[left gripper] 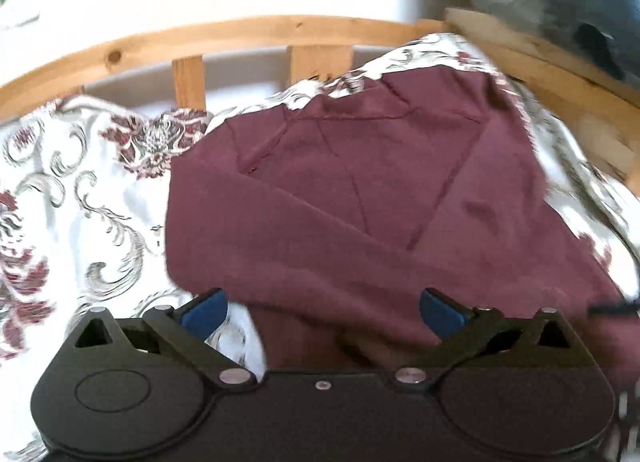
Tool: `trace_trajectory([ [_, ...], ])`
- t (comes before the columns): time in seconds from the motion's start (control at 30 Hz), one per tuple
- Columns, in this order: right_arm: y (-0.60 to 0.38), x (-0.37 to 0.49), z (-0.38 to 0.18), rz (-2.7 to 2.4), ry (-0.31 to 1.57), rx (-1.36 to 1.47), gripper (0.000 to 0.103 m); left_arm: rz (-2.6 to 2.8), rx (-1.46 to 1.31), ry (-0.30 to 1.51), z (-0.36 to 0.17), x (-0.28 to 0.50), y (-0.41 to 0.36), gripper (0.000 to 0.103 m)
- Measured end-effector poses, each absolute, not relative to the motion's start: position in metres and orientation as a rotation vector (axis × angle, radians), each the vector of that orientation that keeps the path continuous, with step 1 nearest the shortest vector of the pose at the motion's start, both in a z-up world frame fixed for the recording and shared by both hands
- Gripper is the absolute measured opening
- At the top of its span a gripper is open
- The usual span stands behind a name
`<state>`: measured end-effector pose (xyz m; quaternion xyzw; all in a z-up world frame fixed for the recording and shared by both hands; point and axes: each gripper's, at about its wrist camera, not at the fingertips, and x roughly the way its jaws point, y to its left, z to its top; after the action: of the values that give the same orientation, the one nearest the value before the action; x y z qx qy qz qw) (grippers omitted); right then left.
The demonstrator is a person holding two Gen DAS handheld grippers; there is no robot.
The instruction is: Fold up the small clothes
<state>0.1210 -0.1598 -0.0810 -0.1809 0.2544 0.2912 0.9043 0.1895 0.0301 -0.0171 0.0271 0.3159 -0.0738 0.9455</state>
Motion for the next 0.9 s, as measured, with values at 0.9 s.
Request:
trace_trajectory([
  [0.9, -0.213, 0.042, -0.106, 0.273, 0.620, -0.816, 0.103, -0.304, 0.658, 0.767, -0.079, 0.062, -0.012, 0.103],
])
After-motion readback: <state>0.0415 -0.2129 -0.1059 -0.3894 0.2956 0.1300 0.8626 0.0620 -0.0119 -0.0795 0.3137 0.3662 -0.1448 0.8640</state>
